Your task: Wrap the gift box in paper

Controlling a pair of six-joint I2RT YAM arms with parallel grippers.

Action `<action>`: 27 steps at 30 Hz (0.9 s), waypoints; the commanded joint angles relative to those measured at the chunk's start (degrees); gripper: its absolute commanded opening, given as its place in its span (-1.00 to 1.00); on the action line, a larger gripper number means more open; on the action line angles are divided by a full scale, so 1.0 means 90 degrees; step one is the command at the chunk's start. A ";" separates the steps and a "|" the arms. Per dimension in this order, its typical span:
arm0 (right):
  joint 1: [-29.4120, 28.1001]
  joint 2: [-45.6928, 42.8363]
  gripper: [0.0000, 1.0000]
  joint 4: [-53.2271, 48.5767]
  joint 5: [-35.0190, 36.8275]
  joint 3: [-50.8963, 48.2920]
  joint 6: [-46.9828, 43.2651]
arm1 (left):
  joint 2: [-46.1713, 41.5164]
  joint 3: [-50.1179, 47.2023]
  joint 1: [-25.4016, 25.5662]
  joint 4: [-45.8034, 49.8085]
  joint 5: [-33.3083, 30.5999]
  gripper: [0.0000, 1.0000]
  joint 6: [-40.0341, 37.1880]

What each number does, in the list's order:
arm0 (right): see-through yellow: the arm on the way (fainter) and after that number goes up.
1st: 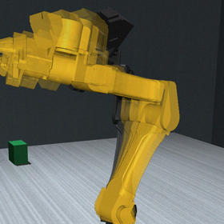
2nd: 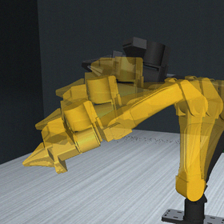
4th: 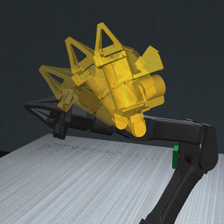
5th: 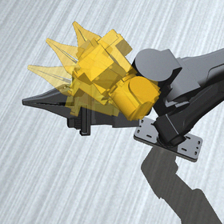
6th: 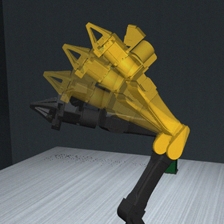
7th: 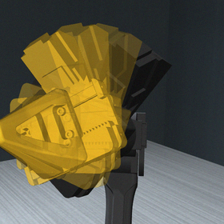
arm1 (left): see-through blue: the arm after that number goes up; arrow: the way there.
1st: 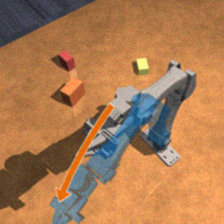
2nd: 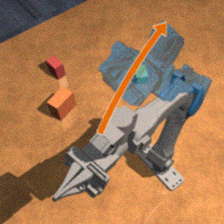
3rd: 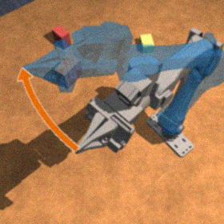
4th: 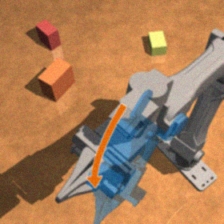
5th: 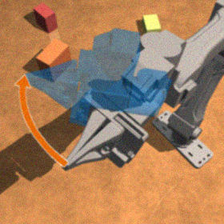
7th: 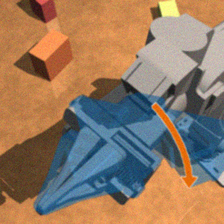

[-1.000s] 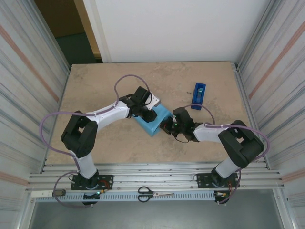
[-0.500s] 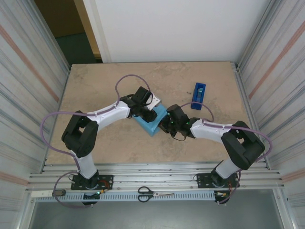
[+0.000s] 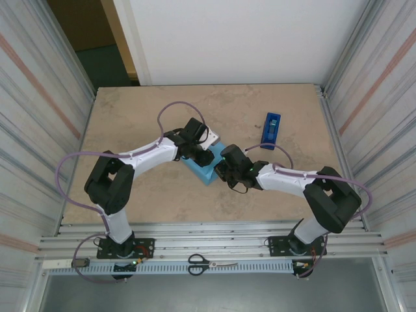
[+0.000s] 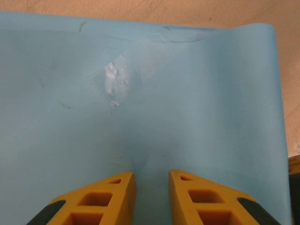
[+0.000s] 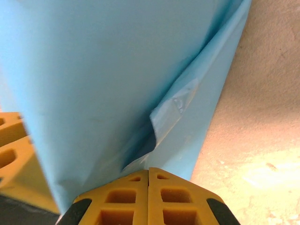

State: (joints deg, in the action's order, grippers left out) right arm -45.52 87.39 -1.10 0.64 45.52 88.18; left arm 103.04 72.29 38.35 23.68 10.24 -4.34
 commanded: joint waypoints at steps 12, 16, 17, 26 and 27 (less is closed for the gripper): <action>0.0304 -0.1184 -1.00 -0.0867 -0.0091 -0.0972 -0.0657 | 0.0518 -0.0186 0.0132 0.0631 -0.0068 -0.50 -0.0075; 0.0429 -0.1371 -1.00 -0.1207 -0.0103 -0.0917 -0.1052 | 0.0504 -0.0161 0.0121 0.0630 -0.0032 -0.48 -0.0075; 0.0479 -0.1426 -1.00 -0.1274 -0.0101 -0.0918 -0.1127 | 0.0487 -0.0147 0.0125 0.0631 -0.0009 -0.46 -0.0067; 0.1651 -0.2001 -0.35 -0.1558 -0.0831 -0.0613 -0.3382 | 0.0079 0.0943 -0.0026 0.1005 0.0074 0.12 0.0104; 0.1762 -0.1956 -0.25 -0.1562 -0.0977 -0.0506 -0.3679 | 0.0000 0.1098 -0.0109 0.1037 0.0142 0.24 0.0177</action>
State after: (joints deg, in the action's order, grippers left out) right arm -32.12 69.82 -12.67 -3.92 37.95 65.95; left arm 104.14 77.93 38.57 29.91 10.50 -3.92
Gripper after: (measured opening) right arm 0.360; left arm 0.594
